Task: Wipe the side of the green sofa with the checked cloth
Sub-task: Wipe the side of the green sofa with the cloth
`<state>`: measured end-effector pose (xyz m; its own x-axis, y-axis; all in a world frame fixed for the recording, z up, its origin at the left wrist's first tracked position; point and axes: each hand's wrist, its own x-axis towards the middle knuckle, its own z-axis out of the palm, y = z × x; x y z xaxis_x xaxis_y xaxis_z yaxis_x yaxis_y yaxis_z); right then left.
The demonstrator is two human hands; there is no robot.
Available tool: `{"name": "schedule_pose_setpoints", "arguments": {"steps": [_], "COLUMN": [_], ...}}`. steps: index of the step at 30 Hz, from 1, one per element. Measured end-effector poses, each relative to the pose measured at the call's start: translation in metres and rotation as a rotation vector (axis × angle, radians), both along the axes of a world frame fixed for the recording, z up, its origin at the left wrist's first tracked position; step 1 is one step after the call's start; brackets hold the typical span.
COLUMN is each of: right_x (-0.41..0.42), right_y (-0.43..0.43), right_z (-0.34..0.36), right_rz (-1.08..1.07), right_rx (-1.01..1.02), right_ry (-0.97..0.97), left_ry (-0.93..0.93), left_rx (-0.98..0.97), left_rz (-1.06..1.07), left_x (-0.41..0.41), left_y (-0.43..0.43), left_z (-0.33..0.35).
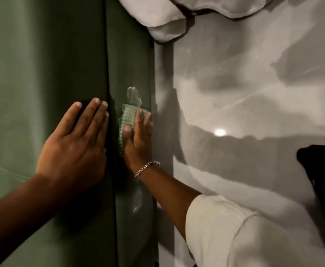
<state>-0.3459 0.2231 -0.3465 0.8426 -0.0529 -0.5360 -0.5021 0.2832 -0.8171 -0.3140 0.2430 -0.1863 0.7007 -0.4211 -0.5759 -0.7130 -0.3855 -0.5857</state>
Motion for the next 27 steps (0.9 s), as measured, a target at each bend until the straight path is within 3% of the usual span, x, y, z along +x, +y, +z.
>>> {"name": "schedule_pose_setpoints", "arguments": {"steps": [6,10,14,20,27], "right_x": [0.024,-0.007,-0.033,0.03,-0.011], "right_y": [-0.004,0.007,0.02,-0.001,0.007], "right_z": [0.001,-0.014,-0.012,-0.011,0.009], "right_rz": [-0.008,-0.044,-0.006,-0.074,0.032], "right_rx": [-0.098,-0.177,-0.216,-0.147,-0.166], "right_ry": [-0.084,-0.178,-0.094,-0.018,-0.028], "left_ry": [-0.08,-0.136,-0.136,-0.145,-0.133], "left_rx": [0.043,0.043,0.043,0.056,0.019], "left_rz": [-0.016,-0.02,0.002,-0.015,0.023], "left_x": [-0.005,-0.011,-0.015,-0.015,-0.017], "left_y": [0.002,0.001,0.001,0.005,0.001], "left_z": [0.001,0.001,0.004,0.003,0.004]}}
